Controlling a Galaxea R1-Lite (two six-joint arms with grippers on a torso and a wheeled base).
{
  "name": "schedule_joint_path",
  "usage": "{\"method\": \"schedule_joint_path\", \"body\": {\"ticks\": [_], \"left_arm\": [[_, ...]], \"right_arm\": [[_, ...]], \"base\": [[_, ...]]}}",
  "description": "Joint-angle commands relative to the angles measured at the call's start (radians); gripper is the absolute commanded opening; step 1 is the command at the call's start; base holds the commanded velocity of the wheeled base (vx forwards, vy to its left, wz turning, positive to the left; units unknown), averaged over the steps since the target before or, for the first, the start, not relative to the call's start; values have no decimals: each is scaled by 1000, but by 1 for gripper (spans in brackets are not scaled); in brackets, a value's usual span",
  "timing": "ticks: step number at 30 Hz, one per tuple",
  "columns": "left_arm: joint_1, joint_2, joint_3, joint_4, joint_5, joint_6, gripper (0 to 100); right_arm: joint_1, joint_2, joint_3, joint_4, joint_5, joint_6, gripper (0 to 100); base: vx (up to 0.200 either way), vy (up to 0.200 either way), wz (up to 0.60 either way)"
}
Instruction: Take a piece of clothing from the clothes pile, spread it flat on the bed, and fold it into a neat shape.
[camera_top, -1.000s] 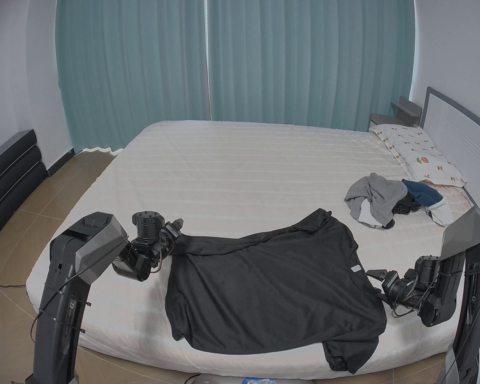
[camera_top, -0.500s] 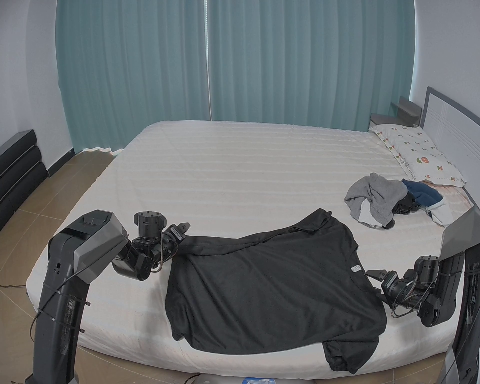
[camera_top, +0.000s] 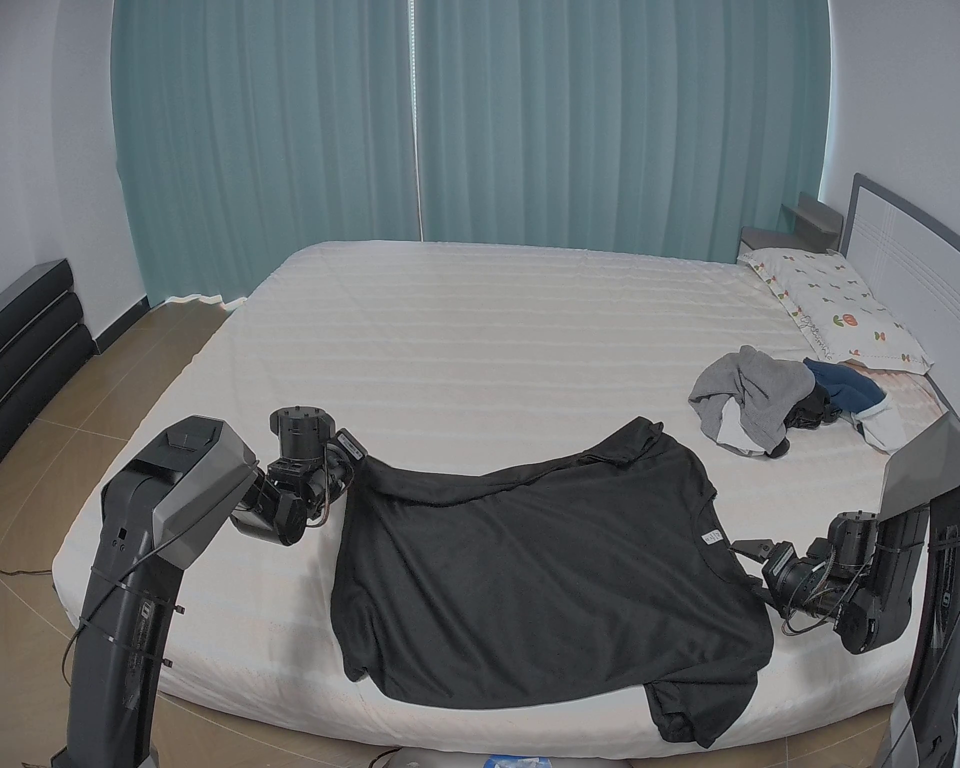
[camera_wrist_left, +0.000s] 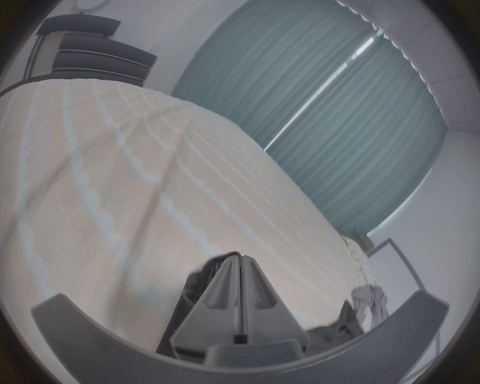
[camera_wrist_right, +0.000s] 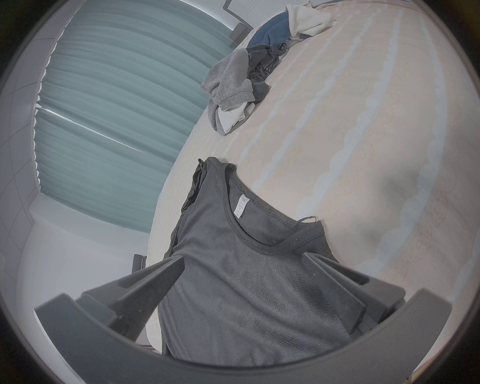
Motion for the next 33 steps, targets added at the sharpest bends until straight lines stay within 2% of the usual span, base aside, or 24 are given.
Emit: {"method": "schedule_joint_path", "body": {"ticks": [1, 4, 14, 23, 29, 30, 33], "left_arm": [[15, 54, -128, -2, 70, -69, 0], [21, 91, -188, 6, 86, -72, 0], [21, 114, -266, 1, 92, -72, 0], [21, 169, -384, 7, 156, -69, 0], [21, 177, -388, 21, 158, -53, 0], [21, 175, -386, 29, 158, -53, 100], [21, 174, -386, 36, 158, -53, 100]], "right_arm": [[1, 5, 0, -13, -1, 0, 100], [1, 6, -2, -13, -7, 0, 100], [8, 8, -2, -13, -19, 0, 100], [8, 8, -2, -13, -21, 0, 100], [8, 8, -2, -13, -21, 0, 100], [10, 8, -2, -13, -21, 0, 100], [8, 8, -2, -13, -21, 0, 100]], "base": [[0, 0, 0], [0, 0, 0], [0, 0, 0], [0, 0, 0], [0, 0, 0], [0, 0, 0], [0, 0, 0]]}}
